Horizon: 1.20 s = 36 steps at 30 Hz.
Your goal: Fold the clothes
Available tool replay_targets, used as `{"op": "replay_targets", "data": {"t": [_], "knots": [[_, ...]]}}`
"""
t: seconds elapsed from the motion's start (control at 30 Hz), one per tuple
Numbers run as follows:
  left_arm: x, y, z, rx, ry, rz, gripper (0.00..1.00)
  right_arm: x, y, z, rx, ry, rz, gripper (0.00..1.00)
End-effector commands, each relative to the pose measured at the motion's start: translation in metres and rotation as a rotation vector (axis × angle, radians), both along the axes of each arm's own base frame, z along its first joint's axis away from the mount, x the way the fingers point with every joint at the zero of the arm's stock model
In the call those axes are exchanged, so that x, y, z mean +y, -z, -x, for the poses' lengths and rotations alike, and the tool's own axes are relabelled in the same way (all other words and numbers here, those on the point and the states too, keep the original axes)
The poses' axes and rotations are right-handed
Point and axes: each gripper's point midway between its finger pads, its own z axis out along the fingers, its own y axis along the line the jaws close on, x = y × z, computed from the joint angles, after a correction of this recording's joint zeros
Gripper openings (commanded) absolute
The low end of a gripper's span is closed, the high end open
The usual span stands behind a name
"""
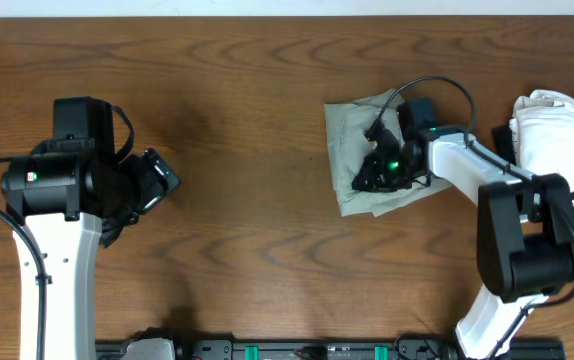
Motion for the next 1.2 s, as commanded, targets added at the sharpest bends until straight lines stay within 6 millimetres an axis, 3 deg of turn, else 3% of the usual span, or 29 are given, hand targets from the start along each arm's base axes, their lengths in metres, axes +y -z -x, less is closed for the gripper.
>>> {"op": "replay_targets", "data": {"t": [0.0,0.17,0.4,0.5,0.63,0.7,0.8,0.9,1.07,1.17], "knots": [[0.003,0.003,0.0,0.01,-0.01,-0.01,0.98,0.003,0.021,0.004,-0.018,-0.103,-0.126,0.1],[0.003,0.003,0.0,0.011,-0.01,-0.01,0.98,0.019,-0.017,0.002,-0.129,-0.19,-0.425,0.11],[0.003,0.003,0.001,0.015,-0.009,-0.01,0.98,-0.009,-0.051,-0.013,-0.176,-0.089,-0.592,0.14],[0.003,0.003,0.001,0.014,-0.01,-0.01,0.98,-0.033,-0.04,-0.019,-0.179,-0.036,-0.516,0.15],[0.003,0.003,0.001,0.013,-0.01,-0.01,0.98,-0.073,0.008,-0.017,-0.089,0.038,-0.217,0.18],[0.003,0.003,0.001,0.013,-0.01,-0.01,0.98,-0.074,0.009,-0.011,-0.083,0.015,-0.213,0.18],[0.003,0.002,-0.001,0.007,-0.01,-0.01,0.98,-0.061,-0.008,-0.009,-0.12,-0.022,-0.33,0.2],[0.003,0.002,0.0,0.008,-0.01,-0.01,0.98,-0.046,-0.037,-0.01,-0.191,-0.053,-0.502,0.21],[0.003,0.003,0.0,0.01,-0.01,-0.01,0.98,-0.034,-0.109,-0.021,-0.345,-0.074,-0.77,0.24],[0.003,0.002,-0.001,0.008,-0.01,-0.011,0.98,-0.033,-0.148,-0.027,-0.431,-0.103,-0.835,0.25]]}}
